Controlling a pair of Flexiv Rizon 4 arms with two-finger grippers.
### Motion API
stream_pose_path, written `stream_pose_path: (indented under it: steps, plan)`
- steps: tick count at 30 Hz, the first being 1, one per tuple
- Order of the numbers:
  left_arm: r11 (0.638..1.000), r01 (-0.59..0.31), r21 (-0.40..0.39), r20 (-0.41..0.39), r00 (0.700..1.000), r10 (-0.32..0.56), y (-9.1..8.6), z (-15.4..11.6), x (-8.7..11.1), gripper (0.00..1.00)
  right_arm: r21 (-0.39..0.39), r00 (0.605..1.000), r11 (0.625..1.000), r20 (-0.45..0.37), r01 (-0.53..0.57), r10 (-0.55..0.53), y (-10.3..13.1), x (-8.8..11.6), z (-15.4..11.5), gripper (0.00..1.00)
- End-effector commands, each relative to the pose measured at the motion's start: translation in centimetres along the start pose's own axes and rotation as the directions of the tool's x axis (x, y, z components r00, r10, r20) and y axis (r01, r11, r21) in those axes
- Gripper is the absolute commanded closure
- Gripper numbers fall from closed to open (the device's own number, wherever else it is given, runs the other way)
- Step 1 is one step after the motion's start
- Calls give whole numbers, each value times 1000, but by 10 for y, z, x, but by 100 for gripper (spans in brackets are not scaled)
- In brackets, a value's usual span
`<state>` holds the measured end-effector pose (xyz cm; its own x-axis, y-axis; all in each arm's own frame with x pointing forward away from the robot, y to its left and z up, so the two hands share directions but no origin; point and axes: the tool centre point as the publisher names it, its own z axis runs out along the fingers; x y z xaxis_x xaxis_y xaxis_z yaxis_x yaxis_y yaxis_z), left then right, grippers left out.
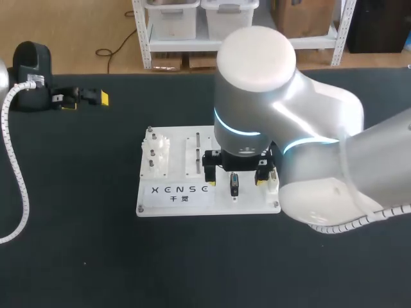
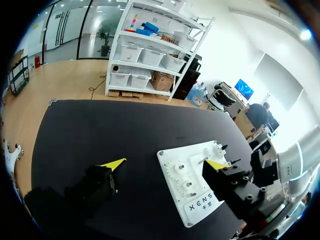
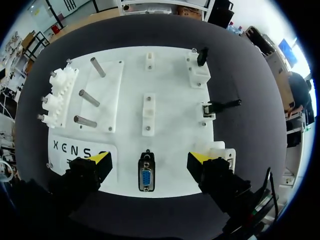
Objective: Insert the USB connector, Ethernet cable, and multi-pin plug into their matching sockets one by one.
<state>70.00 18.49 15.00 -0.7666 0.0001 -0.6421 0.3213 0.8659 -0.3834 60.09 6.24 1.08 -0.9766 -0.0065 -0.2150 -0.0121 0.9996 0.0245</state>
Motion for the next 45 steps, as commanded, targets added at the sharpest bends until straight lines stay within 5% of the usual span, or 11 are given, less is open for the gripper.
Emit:
stream_pose_path:
  steps: [1, 7, 11, 14, 45]
  plan:
    - [1000, 0, 0, 0, 1000, 0, 0, 0, 0, 0, -7, 1000, 1000, -6, 0, 0, 3, -1, 1, 0]
    - [1000, 0, 0, 0, 1000, 0, 0, 0, 0, 0, -16, 1000, 1000, -9, 0, 0, 6, 4, -2, 12]
    - [1000, 0, 0, 0, 1000, 0, 0, 0, 0, 0, -14, 1000, 1000, -8, -20, 20, 5, 6, -2, 42]
    - [1000, 0, 0, 0, 1000, 0, 0, 0, 0, 0, -13, 1000, 1000, -7, -28, 28, 4, 4, -5, 52]
    - [1000, 0, 0, 0, 1000, 0, 0, 0, 0, 0, -18, 996, 997, -46, -78, 77, 1, 6, -6, 75]
